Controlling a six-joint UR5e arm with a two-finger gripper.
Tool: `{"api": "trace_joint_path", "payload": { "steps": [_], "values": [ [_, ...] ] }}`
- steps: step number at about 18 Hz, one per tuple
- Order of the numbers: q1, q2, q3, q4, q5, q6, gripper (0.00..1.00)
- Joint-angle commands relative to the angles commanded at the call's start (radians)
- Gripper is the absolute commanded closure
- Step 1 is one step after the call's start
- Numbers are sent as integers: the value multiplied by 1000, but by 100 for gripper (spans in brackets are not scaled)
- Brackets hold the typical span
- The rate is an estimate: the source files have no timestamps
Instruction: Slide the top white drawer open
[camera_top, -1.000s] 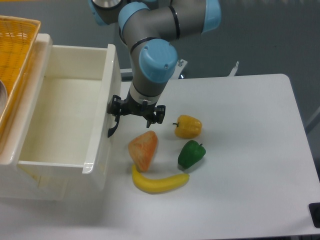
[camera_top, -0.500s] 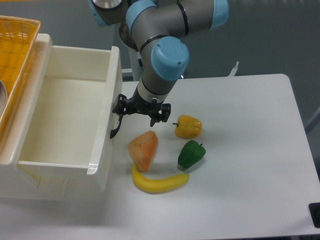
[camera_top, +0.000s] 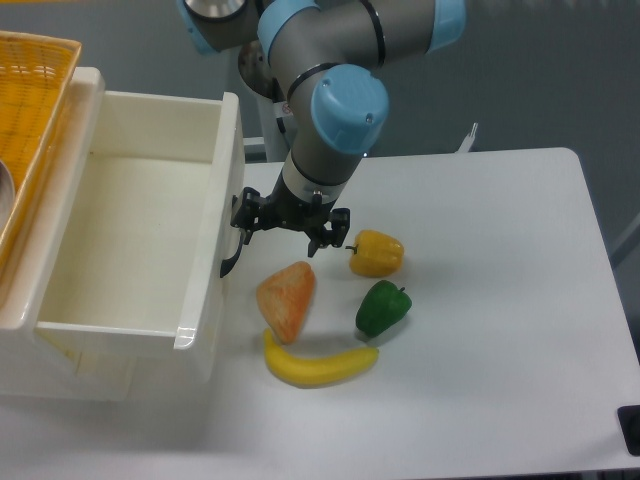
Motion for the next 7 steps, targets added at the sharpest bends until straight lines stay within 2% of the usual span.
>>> {"api": "trace_joint_path", "payload": {
  "steps": [2, 7],
  "values": [
    [8, -2, 0, -3, 25, 62, 0],
    [32, -2, 0, 0, 41, 79, 0]
  ]
}}
